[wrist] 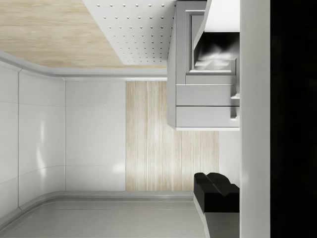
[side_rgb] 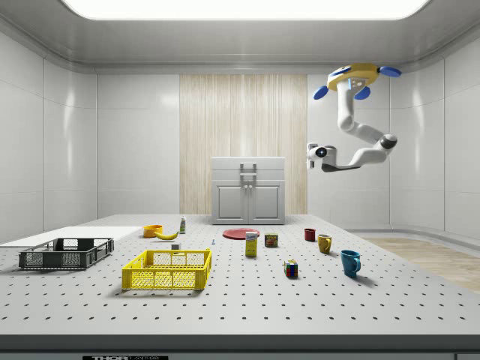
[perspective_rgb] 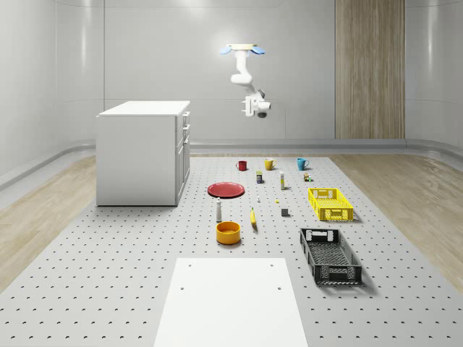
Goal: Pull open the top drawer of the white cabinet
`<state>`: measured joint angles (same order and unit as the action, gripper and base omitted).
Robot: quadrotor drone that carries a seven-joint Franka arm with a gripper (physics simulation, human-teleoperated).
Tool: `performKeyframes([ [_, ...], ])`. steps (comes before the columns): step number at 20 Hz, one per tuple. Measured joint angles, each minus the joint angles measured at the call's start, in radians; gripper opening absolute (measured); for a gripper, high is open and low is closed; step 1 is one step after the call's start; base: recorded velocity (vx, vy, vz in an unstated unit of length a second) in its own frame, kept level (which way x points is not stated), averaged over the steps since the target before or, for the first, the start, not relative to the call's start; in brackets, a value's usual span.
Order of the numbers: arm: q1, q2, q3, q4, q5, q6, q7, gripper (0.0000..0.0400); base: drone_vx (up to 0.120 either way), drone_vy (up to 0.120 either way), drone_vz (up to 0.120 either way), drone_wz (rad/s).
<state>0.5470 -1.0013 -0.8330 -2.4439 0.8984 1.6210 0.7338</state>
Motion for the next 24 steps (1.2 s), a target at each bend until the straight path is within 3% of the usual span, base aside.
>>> performKeyframes([
  [11, 0.039, -0.039, -0.014, -0.005, -0.03, 0.036, 0.024, 0.0305, 0.12, -0.12, 0.0, 0.0],
  [24, 0.076, -0.078, -0.027, -0.01, -0.06, 0.071, 0.05, 0.0305, 0.12, -0.003, 0.0, 0.0],
])
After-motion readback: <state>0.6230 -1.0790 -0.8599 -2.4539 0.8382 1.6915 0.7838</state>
